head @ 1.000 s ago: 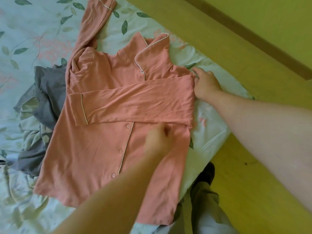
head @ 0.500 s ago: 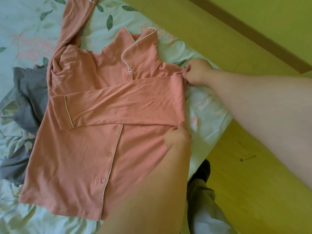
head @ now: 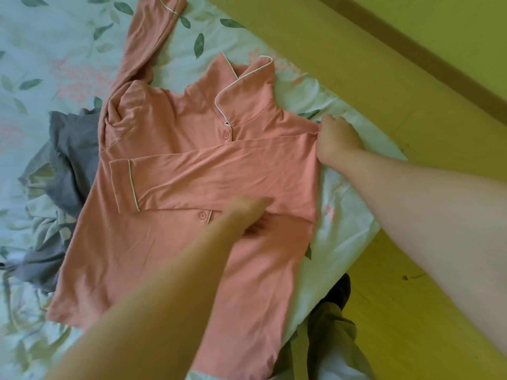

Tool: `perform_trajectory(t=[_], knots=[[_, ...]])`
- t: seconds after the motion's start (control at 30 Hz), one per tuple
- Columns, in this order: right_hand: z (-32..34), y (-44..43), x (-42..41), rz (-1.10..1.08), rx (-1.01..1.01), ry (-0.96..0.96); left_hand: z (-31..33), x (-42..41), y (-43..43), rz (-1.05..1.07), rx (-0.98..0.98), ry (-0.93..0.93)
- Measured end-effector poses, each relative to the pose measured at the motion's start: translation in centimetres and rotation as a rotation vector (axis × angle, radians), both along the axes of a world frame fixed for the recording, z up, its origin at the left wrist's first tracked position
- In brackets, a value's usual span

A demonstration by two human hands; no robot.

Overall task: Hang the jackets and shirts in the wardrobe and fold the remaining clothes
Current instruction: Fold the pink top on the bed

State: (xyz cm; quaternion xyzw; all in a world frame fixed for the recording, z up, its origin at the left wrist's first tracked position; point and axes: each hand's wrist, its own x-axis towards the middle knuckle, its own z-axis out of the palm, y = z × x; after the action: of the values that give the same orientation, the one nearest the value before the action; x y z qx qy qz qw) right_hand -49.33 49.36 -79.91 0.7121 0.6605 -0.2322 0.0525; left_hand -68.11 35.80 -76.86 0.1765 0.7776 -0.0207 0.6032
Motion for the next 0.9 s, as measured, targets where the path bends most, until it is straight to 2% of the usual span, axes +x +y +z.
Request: perform_trajectory(t=[0.07, 0.13, 0.23, 0.4, 0.47, 0.53, 0.6, 0.63, 0.7, 0.73, 0.8, 0.87, 0.9], knots=[[-0.3, -0.1, -0.3, 0.004, -0.006, -0.026, 0.8, -6.8, 1.0, -0.283, 0.246, 0.435], [-0.5, 0.0, -0.7, 0.005, -0.017, -0.062, 1.5, -12.8, 1.7, -0.427, 0.417, 0.787], [-0.5, -0.1, -2.1, -0.014, -0.016, -0.122, 2.0, -19.2, 2.0, -0.511, 0.464, 0.981], [-0.5, -0.6, -3.3, -0.020, 0.028, -0.260, 2.1, -23.6, 2.5, -0.757, 0.443, 1.013], [-0.4, -0.7, -3.3, -0.023, 0.033, -0.292, 2.2, -24.1, 2.7, -0.779, 0.466, 1.036], [-0.1, -0.7, -3.4, -0.049, 0.040, -0.307, 2.3, -24.3, 2.9, -0.719, 0.433, 1.078], [0.8, -0.8, -4.1, -0.029, 0.138, -0.323, 2.4, -24.2, 3.4, -0.583, 0.321, 1.086], [1.3, -1.2, -5.0, 0.031, 0.215, -0.296, 2.5, -24.0, 3.7, -0.519, 0.279, 1.065], [2.6, -2.6, -7.8, 0.241, 0.293, -0.140, 2.7, -23.8, 4.9, -0.412, 0.335, 1.029], [3.2, -3.7, -9.7, 0.347, 0.240, -0.018, 2.8, -23.9, 5.7, -0.353, 0.405, 1.020], [3.7, -6.1, -13.5, 0.450, -0.050, 0.167, 2.9, -24.5, 7.8, -0.241, 0.501, 0.998], [3.3, -8.1, -16.2, 0.434, -0.331, 0.197, 2.8, -25.5, 10.2, -0.130, 0.496, 0.959], [2.8, -8.7, -16.9, 0.409, -0.395, 0.182, 2.6, -26.1, 11.3, -0.076, 0.467, 0.929]])
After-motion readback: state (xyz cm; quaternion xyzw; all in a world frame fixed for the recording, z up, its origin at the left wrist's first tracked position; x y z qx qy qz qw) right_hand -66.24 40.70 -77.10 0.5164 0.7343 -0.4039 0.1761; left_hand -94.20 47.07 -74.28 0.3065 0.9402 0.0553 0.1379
